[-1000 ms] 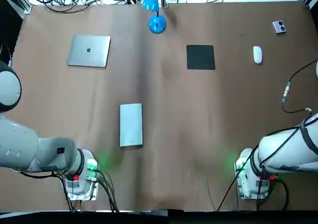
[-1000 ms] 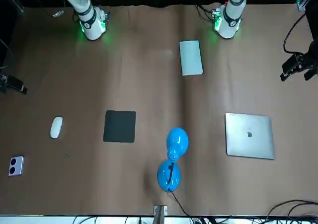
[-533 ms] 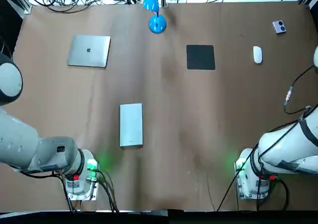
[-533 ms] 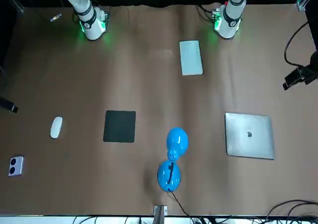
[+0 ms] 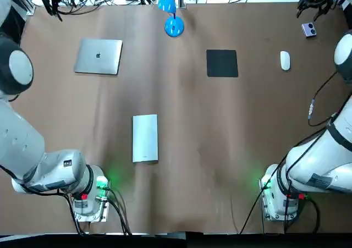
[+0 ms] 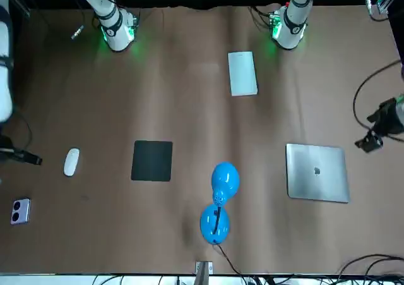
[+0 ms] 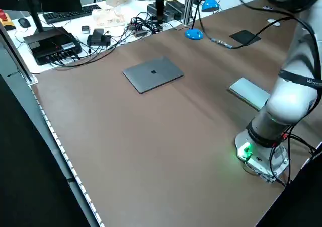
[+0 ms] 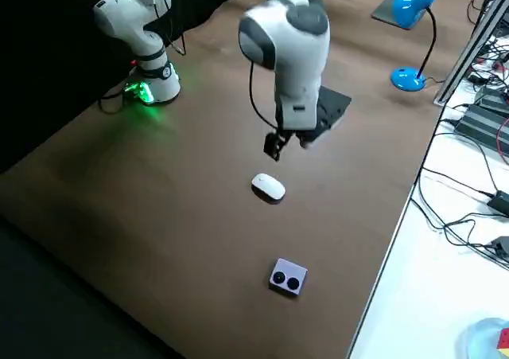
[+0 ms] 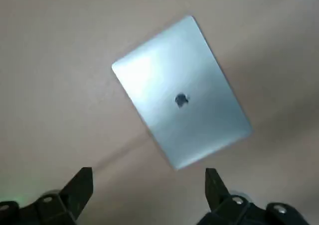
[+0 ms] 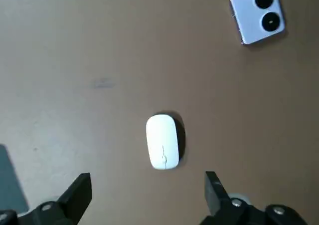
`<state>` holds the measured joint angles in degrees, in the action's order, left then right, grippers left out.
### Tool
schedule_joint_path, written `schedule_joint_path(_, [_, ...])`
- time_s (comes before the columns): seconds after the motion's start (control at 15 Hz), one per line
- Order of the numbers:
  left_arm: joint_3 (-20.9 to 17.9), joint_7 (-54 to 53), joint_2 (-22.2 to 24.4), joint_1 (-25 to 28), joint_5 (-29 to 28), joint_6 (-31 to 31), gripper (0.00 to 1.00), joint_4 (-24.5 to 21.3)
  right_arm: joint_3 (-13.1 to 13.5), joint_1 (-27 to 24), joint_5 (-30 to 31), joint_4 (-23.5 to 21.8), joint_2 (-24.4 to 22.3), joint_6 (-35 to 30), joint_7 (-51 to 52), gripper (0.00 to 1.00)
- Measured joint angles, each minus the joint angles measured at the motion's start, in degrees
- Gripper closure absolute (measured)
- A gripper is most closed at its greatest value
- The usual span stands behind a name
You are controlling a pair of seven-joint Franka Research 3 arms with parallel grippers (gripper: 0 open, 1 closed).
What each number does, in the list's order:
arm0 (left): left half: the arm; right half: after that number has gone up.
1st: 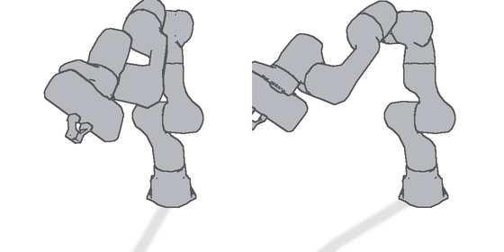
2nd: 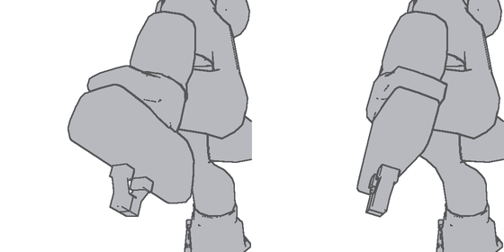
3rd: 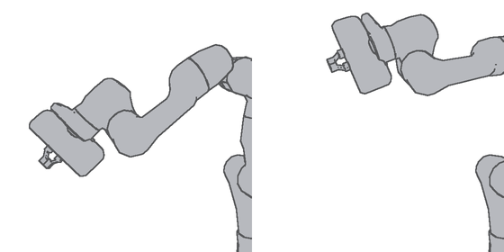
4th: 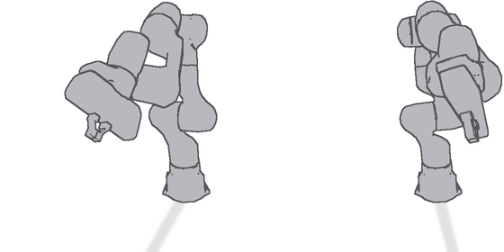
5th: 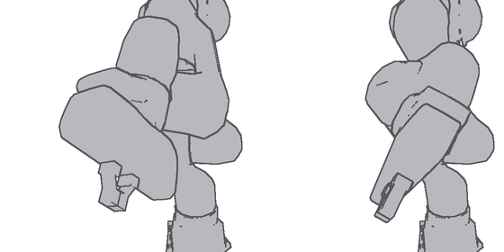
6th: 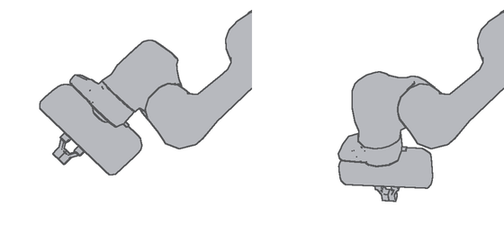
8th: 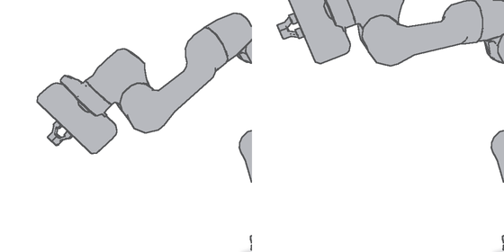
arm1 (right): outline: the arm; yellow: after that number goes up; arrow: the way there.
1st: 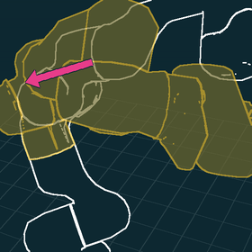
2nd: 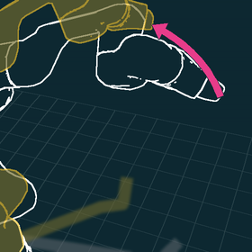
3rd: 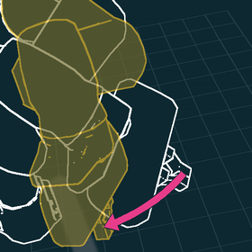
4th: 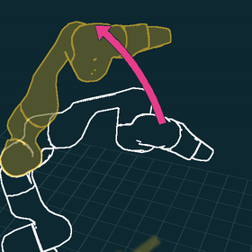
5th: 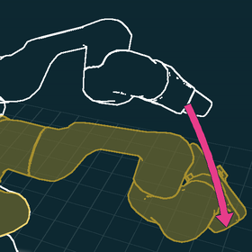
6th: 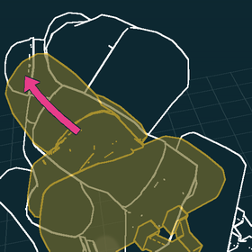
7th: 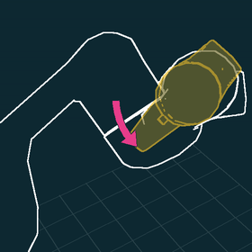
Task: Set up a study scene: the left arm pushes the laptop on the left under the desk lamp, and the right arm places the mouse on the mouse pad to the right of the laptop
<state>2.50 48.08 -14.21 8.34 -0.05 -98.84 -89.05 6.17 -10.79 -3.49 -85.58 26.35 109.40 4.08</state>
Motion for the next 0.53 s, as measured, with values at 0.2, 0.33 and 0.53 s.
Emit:
schedule_joint_path(0.2, [-0.1, 8.1, -6.4, 2.8, -0.2, -6.9, 0.00, -0.3, -0.1, 0.1, 0.0, -3.7, 3.3, 7.1, 0.1, 0.00])
schedule_joint_path(0.33, [-0.1, 10.7, -10.2, 4.9, -0.3, -12.1, 0.00, -0.5, -0.2, 0.2, 0.1, -8.6, 4.1, 13.7, 0.3, 0.00])
schedule_joint_path(0.53, [-0.3, 16.1, -16.6, 7.8, -0.3, -25.2, 0.00, -1.9, -0.1, 0.1, 0.3, -16.3, 4.3, 24.3, 3.7, 0.00])
